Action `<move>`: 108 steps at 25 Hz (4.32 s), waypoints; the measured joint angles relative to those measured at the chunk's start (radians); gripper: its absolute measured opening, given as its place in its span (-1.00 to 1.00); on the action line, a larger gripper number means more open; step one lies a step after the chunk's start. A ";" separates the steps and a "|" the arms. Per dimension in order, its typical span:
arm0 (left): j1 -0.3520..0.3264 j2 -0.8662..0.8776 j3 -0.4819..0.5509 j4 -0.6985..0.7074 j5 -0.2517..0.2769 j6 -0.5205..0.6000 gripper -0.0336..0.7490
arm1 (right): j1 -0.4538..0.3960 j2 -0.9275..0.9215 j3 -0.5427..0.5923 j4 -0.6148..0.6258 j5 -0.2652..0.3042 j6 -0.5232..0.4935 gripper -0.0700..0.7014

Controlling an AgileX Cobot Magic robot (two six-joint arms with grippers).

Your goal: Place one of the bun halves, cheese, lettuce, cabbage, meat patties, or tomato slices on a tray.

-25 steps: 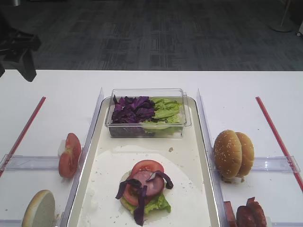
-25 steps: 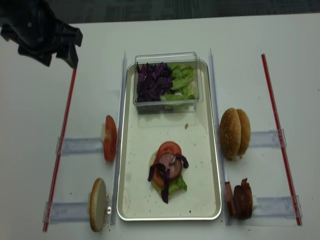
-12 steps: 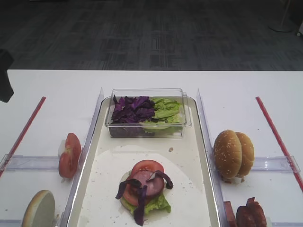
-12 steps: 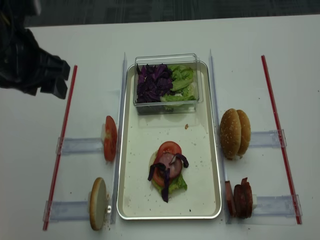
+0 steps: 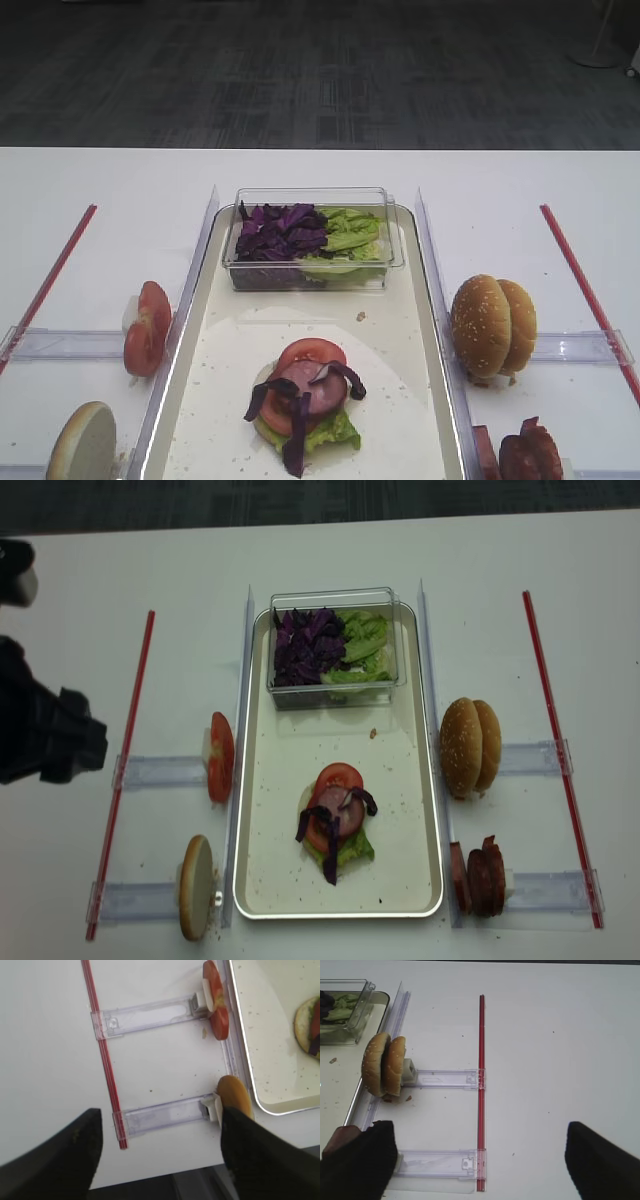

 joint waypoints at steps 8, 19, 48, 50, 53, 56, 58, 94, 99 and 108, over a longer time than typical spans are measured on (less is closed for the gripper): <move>0.001 -0.269 0.150 -0.004 0.010 0.031 0.26 | 0.000 0.000 0.000 0.000 0.000 0.000 0.97; 0.001 -0.533 0.356 -0.015 0.018 0.037 0.26 | 0.000 0.000 0.000 0.000 0.000 0.000 0.97; 0.001 -0.677 0.488 -0.044 -0.066 0.033 0.26 | 0.000 0.000 0.000 0.000 0.000 -0.002 0.97; 0.001 -0.719 0.488 -0.044 -0.066 0.033 0.26 | 0.000 0.000 0.000 0.000 0.000 -0.002 0.97; 0.001 -0.790 0.488 -0.044 -0.066 0.032 0.26 | 0.000 0.000 0.000 0.000 0.000 -0.002 0.97; 0.001 -0.841 0.488 -0.042 -0.066 0.032 0.26 | 0.000 0.000 0.000 0.000 0.000 -0.002 0.97; 0.001 -0.863 0.488 -0.042 -0.064 0.031 0.26 | 0.000 0.000 0.000 0.000 0.000 -0.002 0.97; 0.001 -0.980 0.488 -0.007 -0.059 -0.012 0.26 | 0.000 0.000 0.000 0.000 0.000 -0.002 0.97; 0.001 -0.980 0.488 -0.001 -0.059 -0.012 0.26 | 0.000 0.000 0.000 0.000 0.000 -0.002 0.97; 0.001 -0.980 0.488 0.000 -0.058 -0.012 0.25 | 0.000 0.000 0.000 0.000 0.000 -0.002 0.97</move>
